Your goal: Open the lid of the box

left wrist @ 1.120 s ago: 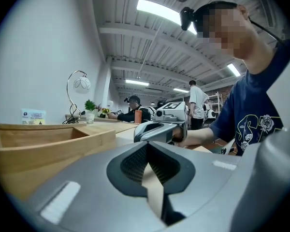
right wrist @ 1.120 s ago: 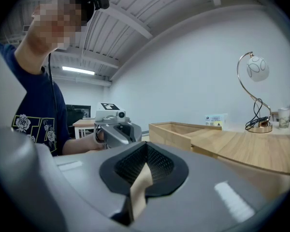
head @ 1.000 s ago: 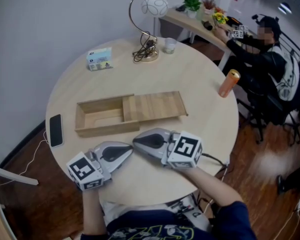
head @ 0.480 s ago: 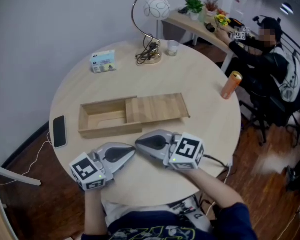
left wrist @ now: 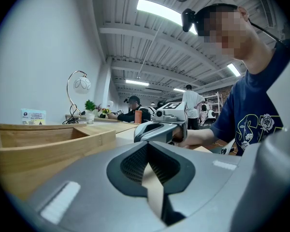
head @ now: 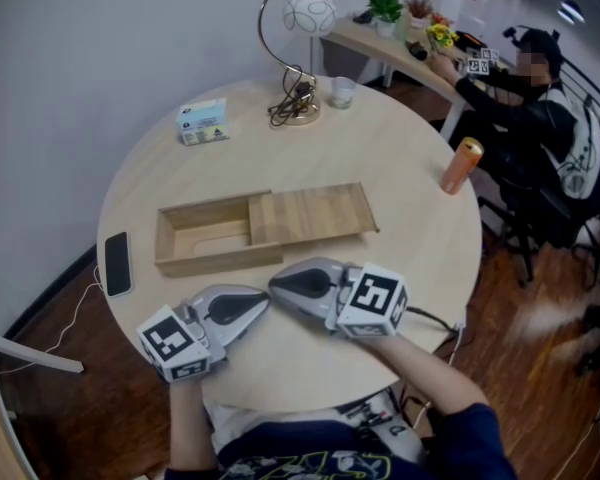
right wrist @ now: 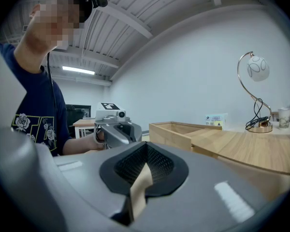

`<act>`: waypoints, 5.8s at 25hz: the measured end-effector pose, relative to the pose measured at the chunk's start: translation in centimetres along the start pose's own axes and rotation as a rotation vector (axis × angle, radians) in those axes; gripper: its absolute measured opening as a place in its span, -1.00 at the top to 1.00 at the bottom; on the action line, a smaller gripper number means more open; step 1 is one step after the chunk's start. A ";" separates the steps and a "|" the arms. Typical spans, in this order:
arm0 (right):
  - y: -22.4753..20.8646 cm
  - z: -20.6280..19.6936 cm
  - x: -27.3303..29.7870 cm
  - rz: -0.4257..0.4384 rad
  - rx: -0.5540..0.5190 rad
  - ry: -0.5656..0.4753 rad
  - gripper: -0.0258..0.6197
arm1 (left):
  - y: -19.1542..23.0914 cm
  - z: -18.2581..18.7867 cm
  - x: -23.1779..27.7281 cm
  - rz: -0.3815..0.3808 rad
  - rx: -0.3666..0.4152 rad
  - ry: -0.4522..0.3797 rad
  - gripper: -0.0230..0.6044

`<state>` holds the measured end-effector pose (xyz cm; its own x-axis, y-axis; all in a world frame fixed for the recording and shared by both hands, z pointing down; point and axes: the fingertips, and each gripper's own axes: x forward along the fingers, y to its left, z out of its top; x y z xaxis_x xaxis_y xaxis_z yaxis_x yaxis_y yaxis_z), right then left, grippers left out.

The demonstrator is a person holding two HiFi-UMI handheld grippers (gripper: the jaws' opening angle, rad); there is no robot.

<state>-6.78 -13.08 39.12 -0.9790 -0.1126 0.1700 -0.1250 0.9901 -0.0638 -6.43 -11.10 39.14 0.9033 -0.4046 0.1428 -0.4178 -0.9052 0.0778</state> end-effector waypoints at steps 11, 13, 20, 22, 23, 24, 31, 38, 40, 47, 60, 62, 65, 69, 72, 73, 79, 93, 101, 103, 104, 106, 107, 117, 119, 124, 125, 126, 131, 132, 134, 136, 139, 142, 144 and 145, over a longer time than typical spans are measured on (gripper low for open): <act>-0.1 -0.3 -0.1 -0.005 -0.016 0.005 0.89 | 0.6 0.0 0.0 0.034 -0.002 -0.001 0.92; -0.4 -0.4 -0.1 -0.018 -0.010 0.017 0.89 | 1.3 0.0 -0.1 0.089 -0.010 -0.005 0.92; -5.1 -1.8 1.2 -0.186 0.082 0.128 0.89 | 3.3 -0.3 -0.4 0.240 -0.039 -0.002 0.92; -6.1 -1.8 1.4 -0.213 0.090 0.132 0.89 | 3.1 -0.1 -0.3 0.237 -0.035 -0.010 0.92; -6.5 -1.6 1.3 -0.232 0.091 0.122 0.89 | 3.0 -0.1 -0.4 0.235 -0.034 -0.012 0.92; -6.7 -1.4 1.1 -0.247 0.088 0.107 0.89 | 3.0 -0.1 -0.4 0.235 -0.032 -0.013 0.92; -4.3 0.2 0.9 -0.137 -0.012 -0.004 0.89 | 3.1 -0.1 -0.5 0.242 -0.030 -0.015 0.92; -2.4 0.0 1.5 -0.055 -0.003 -0.004 0.89 | 3.3 -0.3 -0.5 0.243 -0.031 -0.011 0.92; -2.8 0.1 1.3 -0.068 -0.001 0.005 0.89 | 4.4 -0.6 -0.1 0.258 -0.055 0.012 0.92; -2.6 0.5 1.9 -0.071 -0.001 -0.003 0.89 | 3.4 0.2 -1.4 0.198 -0.017 -0.024 0.92; -2.8 0.4 1.8 -0.081 -0.005 -0.013 0.89 | 3.3 -0.3 -1.5 0.197 -0.028 -0.006 0.92; -2.9 0.4 1.7 -0.093 0.000 -0.014 0.89 | 3.3 -0.3 -1.5 0.194 -0.028 -0.005 0.92; -2.9 0.5 1.8 -0.093 -0.002 -0.013 0.89 | 3.3 -0.3 -1.7 0.199 -0.027 -0.007 0.92; -2.8 0.5 1.7 -0.090 -0.004 -0.010 0.89 | 3.2 -0.3 -1.6 0.197 -0.026 -0.009 0.92; -2.9 0.5 1.7 -0.094 -0.004 -0.011 0.89 | 3.1 -0.1 -1.4 0.188 -0.023 -0.005 0.92; -3.0 0.5 1.7 -0.096 -0.004 -0.015 0.89 | 3.1 -0.1 -1.4 0.188 -0.022 -0.004 0.92; -3.1 0.5 2.0 -0.101 0.001 -0.015 0.89 | 3.1 -0.1 -1.2 0.185 -0.021 -0.002 0.92; -2.8 0.4 2.1 -0.071 -0.003 -0.011 0.89 | 3.0 -0.2 -0.9 0.185 -0.018 -0.007 0.92; -2.9 0.5 2.0 -0.077 0.016 -0.007 0.89 | 2.9 -0.1 -0.9 0.189 -0.026 -0.010 0.92; -2.9 0.5 2.0 -0.078 0.016 -0.009 0.89 | 3.0 -0.1 -0.9 0.190 -0.023 -0.008 0.92; -3.0 0.5 2.1 -0.080 0.015 -0.009 0.89 | 3.0 -0.1 -0.9 0.191 -0.022 -0.008 0.92; -3.0 0.4 2.1 -0.078 0.005 -0.008 0.89 | 3.0 0.0 -0.9 0.188 -0.022 -0.008 0.92; -3.0 0.3 2.1 -0.075 -0.003 -0.007 0.89 | 3.0 0.0 -0.9 0.188 -0.022 -0.009 0.92; -2.9 0.4 2.1 -0.078 0.008 -0.004 0.89 | 3.0 0.0 -0.9 0.190 -0.024 -0.010 0.92; -2.9 0.4 2.2 -0.080 0.015 -0.007 0.89 | 3.0 -0.1 -0.9 0.190 -0.025 -0.011 0.92; -2.9 0.4 2.2 -0.079 0.015 -0.003 0.89 | 3.0 -0.2 -0.9 0.192 -0.024 -0.010 0.92; -2.9 0.4 2.1 -0.079 0.015 -0.004 0.89 | 3.0 -0.1 -0.9 0.190 -0.024 -0.010 0.92; -2.9 0.4 2.1 -0.080 0.014 -0.005 0.89 | 2.9 -0.1 -0.8 0.187 -0.024 -0.010 0.92; -2.9 0.4 2.2 -0.078 0.013 -0.009 0.89 | 2.9 -0.1 -0.9 0.191 -0.024 -0.011 0.92; -2.9 0.4 2.2 -0.077 0.012 -0.010 0.89 | 3.0 -0.1 -0.9 0.191 -0.023 -0.011 0.92; -2.9 0.4 2.1 -0.076 0.012 -0.009 0.89 | 3.0 0.0 -0.8 0.187 -0.020 -0.012 0.92; -3.0 0.4 2.1 -0.079 0.013 -0.007 0.89 | 3.0 -0.1 -0.8 0.188 -0.019 -0.011 0.92; -2.9 0.4 2.1 -0.080 0.013 -0.007 0.89 | 2.9 -0.1 -0.9 0.190 -0.023 -0.011 0.92; -2.8 0.4 2.1 -0.075 0.007 -0.005 0.89 | 2.9 -0.1 -0.9 0.191 -0.024 -0.011 0.92; -2.7 0.3 2.2 -0.070 0.007 -0.003 0.89 | 2.9 -0.2 -0.9 0.192 -0.025 -0.011 0.92; -2.6 0.3 2.2 -0.068 0.009 -0.003 0.89 | 2.9 -0.2 -0.9 0.191 -0.025 -0.010 0.92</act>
<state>-8.67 -15.98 39.34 -0.9688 -0.1794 0.1710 -0.1922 0.9794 -0.0613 -8.45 -13.40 39.43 0.8080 -0.5705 0.1471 -0.5842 -0.8081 0.0750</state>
